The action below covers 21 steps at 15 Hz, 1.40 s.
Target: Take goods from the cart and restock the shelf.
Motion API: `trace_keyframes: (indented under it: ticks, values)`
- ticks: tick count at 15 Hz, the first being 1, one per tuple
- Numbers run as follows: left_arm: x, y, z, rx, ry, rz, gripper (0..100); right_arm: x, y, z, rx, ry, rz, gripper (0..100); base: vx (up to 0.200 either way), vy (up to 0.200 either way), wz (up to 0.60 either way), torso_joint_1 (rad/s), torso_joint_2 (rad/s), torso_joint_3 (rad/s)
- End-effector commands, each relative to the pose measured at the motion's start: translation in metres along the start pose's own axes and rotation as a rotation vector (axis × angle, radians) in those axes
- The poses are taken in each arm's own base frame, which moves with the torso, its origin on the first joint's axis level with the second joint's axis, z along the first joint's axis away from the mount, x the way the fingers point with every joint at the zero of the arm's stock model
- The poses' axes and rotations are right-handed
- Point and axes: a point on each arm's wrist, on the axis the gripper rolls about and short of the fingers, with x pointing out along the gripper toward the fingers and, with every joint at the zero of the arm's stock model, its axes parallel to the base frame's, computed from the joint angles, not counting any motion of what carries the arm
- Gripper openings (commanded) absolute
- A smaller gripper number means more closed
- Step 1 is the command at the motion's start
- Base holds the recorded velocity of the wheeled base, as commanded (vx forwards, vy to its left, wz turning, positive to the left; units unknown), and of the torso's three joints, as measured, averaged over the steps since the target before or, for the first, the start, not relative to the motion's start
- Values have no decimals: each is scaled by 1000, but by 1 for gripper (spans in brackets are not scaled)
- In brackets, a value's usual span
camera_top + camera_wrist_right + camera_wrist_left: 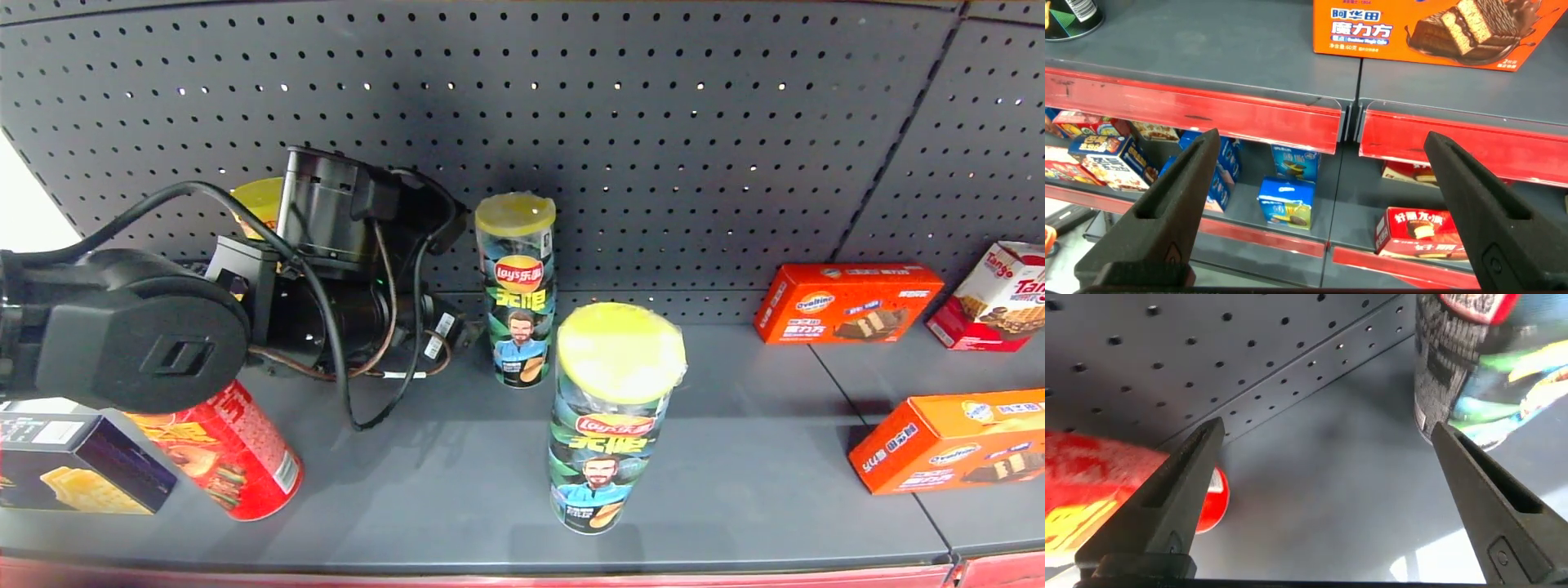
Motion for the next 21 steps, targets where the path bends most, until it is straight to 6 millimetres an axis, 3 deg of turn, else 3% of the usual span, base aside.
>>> trace_keyframes:
  ticks: [1,21]
  values:
    - [8,-3,0,3,9,-4,100,0,0,0,0,0,1,100,0,0,0,0,0,0]
    - [19,-9,2,-3,16,2,100,0,0,0,0,1,1,100,0,0,0,0,0,0]
